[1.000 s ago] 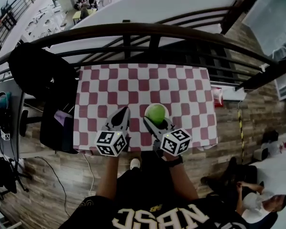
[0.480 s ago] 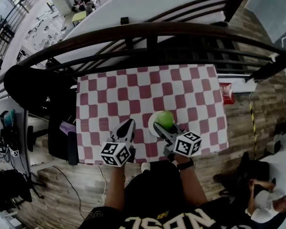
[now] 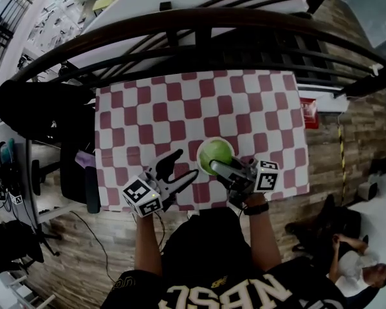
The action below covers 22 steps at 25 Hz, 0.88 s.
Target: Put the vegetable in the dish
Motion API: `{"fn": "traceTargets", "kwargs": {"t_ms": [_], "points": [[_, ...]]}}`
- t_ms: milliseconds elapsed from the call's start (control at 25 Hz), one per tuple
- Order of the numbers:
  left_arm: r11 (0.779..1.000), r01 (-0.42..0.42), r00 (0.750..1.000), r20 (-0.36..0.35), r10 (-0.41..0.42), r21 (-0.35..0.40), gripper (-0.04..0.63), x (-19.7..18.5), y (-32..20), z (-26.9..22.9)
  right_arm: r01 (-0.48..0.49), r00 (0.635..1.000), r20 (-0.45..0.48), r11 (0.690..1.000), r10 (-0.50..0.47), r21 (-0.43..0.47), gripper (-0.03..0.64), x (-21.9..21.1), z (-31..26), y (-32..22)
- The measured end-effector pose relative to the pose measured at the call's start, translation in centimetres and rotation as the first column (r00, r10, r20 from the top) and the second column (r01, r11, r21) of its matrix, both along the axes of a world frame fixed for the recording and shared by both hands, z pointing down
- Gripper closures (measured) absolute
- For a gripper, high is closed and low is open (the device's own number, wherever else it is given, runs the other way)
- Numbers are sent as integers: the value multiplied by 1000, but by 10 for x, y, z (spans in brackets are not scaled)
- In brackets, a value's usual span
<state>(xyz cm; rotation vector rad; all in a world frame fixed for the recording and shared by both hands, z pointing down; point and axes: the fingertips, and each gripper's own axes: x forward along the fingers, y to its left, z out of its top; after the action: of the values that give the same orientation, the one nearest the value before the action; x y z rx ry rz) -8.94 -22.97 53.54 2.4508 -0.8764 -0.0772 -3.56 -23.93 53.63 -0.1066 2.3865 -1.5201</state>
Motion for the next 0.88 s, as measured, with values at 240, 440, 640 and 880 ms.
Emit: {"fn": "traceTargets", "kwargs": {"t_ms": [240,440,640,880], "points": [[960,-260,943,241,229,106,101,40,15,-1,167,976,136,986,-168,20,474,-8,-9,19],[907,-408,836,441,326,102,94,60,22,17,342,928,113,933,-354,113,474,-19,-5,46],[885,-456,810,455,369,94,106,68,29,26,384,908,134,917,-397,112,474,-22,0,56],[870,-492,761,501,411,33,123,69,33,43,369,919,110,924,-380,103,472,-19,11,56]]}}
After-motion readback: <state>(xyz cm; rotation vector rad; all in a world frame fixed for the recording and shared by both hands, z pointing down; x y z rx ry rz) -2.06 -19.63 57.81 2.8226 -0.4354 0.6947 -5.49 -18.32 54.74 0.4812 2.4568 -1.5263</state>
